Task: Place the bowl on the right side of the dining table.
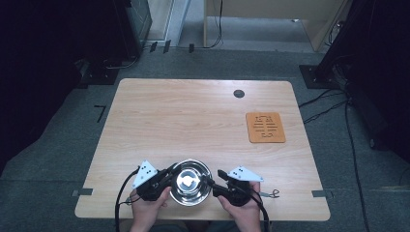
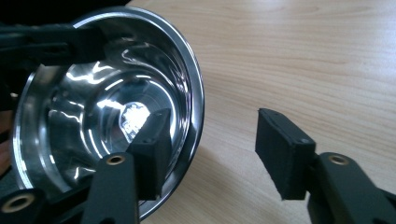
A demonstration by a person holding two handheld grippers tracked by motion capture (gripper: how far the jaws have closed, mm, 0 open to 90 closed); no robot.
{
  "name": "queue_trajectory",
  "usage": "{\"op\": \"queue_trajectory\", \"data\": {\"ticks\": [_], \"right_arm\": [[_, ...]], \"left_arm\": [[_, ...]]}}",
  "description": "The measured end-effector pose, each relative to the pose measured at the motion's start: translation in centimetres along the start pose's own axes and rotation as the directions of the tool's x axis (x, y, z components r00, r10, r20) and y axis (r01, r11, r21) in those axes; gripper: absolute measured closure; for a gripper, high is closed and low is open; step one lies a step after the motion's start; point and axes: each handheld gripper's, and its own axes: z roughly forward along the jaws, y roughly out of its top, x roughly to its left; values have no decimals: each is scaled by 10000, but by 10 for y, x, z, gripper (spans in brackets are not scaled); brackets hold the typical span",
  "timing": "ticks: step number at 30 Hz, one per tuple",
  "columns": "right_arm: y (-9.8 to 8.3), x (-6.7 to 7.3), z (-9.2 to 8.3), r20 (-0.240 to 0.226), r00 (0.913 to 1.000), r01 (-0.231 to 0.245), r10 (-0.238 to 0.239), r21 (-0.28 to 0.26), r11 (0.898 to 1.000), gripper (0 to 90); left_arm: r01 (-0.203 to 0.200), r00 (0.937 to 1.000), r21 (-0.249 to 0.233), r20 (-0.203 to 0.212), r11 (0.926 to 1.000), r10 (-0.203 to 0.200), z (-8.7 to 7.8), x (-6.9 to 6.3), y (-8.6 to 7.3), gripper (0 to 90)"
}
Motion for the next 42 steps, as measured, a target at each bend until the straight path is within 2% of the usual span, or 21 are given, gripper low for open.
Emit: {"op": "queue_trajectory", "data": {"ticks": [4,9,13,19,23,25,26,27,30,31,33,37,38,40,42], "right_arm": [[-1,3,3,-87,10000,28,-27,79,10000,478],[-4,2,4,-510,9987,-78,79,25,10000,607],[-6,1,6,-877,9961,-99,108,103,9999,672],[-10,0,7,-1121,9930,-373,373,25,9993,760],[-11,0,7,-1105,9921,-602,599,12,9982,773],[-12,-1,7,-1184,9890,-906,888,-92,9958,786],[-12,-1,7,-1184,9890,-906,888,-92,9958,786],[-12,-2,6,-1223,9862,-1144,1113,-190,9933,798],[-12,-3,5,-1230,9843,-1308,1267,-254,9911,813],[-12,-5,3,-1151,9828,-1512,1447,-496,9873,851],[-12,-6,1,-1102,9816,-1635,1558,-650,9844,859],[-11,-9,-4,-981,9839,-1576,1496,-797,9843,861],[-11,-9,-5,-1093,9799,-1762,1668,-836,9808,862],[-11,-8,-5,-1030,9810,-1736,1647,-845,9812,862],[-11,-9,-5,-916,9813,-1775,1695,-883,9801,863]], "left_arm": [[-52,10000,-92,-8,9999,52,-1,-2,0,839],[-144,9999,-240,4,9996,144,-2,-4,1,839],[-227,9997,-269,-2,9994,227,-3,-5,1,839],[-288,9996,-267,-28,9992,287,-2,-7,0,838],[-309,9995,-270,-50,9992,308,-2,-7,-1,837],[-315,9995,-282,-38,9991,314,-2,-7,-1,837],[-318,9995,-287,-37,9991,317,-2,-7,-1,837],[-350,9994,-266,-30,9990,349,-1,-7,-2,837],[-357,9994,-236,-26,9991,357,-1,-7,-2,835],[-362,9993,-192,21,9992,363,0,-8,-3,828],[-393,9992,-96,107,9992,394,2,-9,-4,828],[-393,9992,24,107,9992,393,4,-10,-5,837],[-362,9993,45,122,9993,361,4,-9,-6,837],[-343,9994,59,112,9994,342,4,-8,-6,829],[-294,9995,7,99,9996,293,3,-7,-6,777]]}}
